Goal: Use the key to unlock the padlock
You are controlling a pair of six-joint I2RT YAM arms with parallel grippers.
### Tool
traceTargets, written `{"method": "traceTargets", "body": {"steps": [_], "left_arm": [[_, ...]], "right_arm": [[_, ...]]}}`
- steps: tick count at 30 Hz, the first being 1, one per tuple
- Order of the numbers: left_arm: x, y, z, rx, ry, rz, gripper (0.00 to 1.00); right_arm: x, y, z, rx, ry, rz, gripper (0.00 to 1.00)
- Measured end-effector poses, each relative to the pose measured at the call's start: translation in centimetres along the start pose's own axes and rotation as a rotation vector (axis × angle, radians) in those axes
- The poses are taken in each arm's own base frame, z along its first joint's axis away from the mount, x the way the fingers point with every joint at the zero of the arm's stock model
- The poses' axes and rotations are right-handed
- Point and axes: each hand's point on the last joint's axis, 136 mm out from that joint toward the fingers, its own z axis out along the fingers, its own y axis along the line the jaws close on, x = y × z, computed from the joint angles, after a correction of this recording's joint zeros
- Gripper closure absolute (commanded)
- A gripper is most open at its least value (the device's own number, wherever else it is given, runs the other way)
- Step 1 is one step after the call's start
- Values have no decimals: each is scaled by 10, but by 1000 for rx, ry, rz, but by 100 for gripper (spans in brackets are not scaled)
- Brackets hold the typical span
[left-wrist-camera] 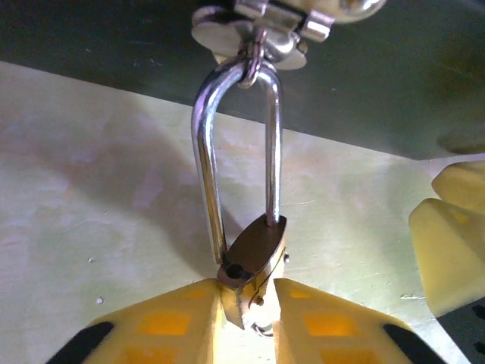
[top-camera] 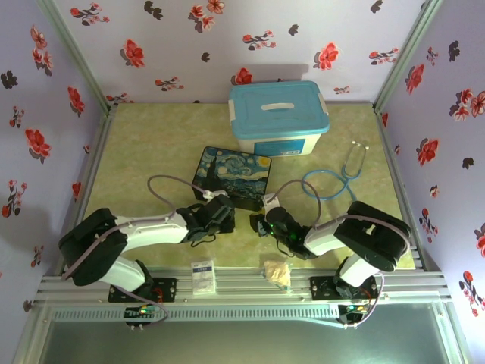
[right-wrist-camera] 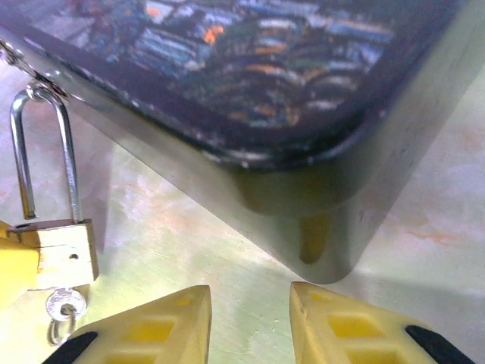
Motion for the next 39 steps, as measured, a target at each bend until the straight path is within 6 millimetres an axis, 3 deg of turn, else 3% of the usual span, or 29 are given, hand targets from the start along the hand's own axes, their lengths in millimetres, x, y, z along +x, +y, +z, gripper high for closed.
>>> {"method": "traceTargets", "body": {"steps": [7, 10, 12, 19, 34, 39], "left_arm": [[2, 1, 5, -7, 5, 8, 81], [1, -1, 6, 3, -3, -1, 64], [0, -2, 7, 17, -13, -3, 61], [2, 6, 9, 35, -34, -24, 61], [-11, -3, 19, 161, -69, -130, 59], [-14, -6, 21, 181, -75, -139, 64]], "right_arm": [[4, -2, 2, 8, 10, -3, 67], [4, -2, 2, 9, 9, -3, 67], [3, -2, 2, 8, 7, -2, 67], [3, -3, 1, 12, 4, -2, 68], [6, -5, 0, 17, 9, -3, 69], [6, -5, 0, 17, 9, -4, 69]]}}
